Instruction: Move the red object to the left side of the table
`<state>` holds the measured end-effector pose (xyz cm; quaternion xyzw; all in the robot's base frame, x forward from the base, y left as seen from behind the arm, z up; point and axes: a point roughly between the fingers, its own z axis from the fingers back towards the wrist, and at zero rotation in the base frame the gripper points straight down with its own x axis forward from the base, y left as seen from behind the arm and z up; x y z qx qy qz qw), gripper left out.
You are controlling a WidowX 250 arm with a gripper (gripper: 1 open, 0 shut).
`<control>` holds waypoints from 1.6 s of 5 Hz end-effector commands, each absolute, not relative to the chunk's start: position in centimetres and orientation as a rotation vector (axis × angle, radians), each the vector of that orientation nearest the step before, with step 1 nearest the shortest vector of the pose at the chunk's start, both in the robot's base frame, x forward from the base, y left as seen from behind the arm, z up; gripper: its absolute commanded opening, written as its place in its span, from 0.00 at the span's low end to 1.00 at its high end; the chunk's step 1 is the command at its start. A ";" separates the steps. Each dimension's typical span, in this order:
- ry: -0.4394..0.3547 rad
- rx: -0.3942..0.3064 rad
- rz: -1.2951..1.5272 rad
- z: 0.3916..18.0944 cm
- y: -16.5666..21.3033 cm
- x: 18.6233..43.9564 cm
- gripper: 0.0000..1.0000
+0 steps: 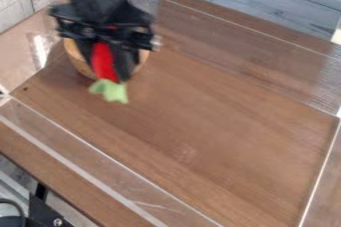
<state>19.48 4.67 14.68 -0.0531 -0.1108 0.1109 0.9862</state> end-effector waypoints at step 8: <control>-0.131 -0.057 0.228 11.2 13.2 20.0 0.00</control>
